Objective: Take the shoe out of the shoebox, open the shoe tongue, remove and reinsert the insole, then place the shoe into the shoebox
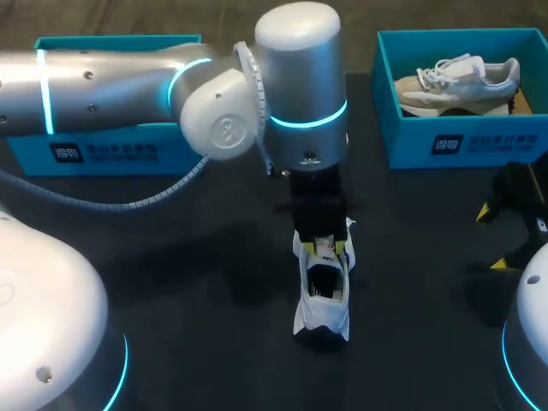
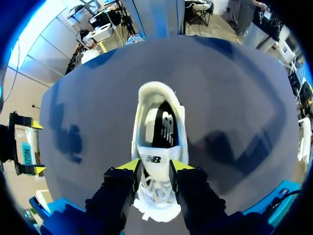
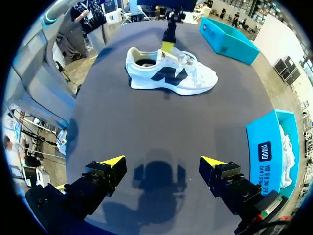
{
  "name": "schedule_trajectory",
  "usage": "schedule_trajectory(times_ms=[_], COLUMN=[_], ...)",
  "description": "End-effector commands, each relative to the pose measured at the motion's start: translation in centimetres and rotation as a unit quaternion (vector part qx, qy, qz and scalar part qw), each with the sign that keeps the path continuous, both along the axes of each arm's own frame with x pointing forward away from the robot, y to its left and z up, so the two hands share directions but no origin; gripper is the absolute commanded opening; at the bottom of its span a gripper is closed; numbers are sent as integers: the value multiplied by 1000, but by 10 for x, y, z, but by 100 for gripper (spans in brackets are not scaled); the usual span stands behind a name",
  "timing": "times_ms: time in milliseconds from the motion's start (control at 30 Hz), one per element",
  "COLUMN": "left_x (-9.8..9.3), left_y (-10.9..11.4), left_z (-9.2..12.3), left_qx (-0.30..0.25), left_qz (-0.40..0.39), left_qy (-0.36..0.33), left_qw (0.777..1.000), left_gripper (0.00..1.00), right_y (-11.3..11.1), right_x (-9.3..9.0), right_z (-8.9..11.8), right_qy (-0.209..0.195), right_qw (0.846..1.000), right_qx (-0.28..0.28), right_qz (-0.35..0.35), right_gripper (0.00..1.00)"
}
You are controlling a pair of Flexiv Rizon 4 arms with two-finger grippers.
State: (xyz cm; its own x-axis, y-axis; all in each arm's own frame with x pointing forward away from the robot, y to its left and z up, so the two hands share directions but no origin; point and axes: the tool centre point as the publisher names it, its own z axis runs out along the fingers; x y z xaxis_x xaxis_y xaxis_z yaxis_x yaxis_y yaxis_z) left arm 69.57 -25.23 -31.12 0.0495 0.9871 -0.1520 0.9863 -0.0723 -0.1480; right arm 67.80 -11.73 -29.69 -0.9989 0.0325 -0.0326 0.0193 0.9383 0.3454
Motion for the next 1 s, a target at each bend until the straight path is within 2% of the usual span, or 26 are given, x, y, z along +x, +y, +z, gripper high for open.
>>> schedule_trajectory(times_ms=[33,133,200,233,300,367,433,933,1000], left_x=[-12,-15,-16,-17,-17,-20,-29,-29,-40], left_y=[21,22,23,24,26,28,28,28,24], left_z=[36,47,51,52,53,54,58,58,56], left_qx=[-1,11,21,25,34,48,75,75,74], left_qz=[31,95,155,176,206,227,219,219,263], left_qy=[-19,4,39,66,91,88,42,42,45], left_qw=[999,995,987,982,974,969,972,972,961], left_gripper=[44,48,46,48,100,100,100,100,100], right_y=[0,0,0,0,0,0,0,0,0], right_x=[-1,-1,-1,-1,-1,-1,-1,-1,-1], right_z=[0,0,0,0,0,0,0,0,0], right_qy=[0,0,0,0,0,0,0,0,0], right_qw=[1000,1000,1000,1000,1000,1000,1000,1000,1000], right_qx=[-2,-2,-2,-2,-2,-2,-2,-2,-2], right_qz=[0,0,0,0,0,0,0,0,0], right_gripper=[100,100,100,100,100,100,100,100,100])
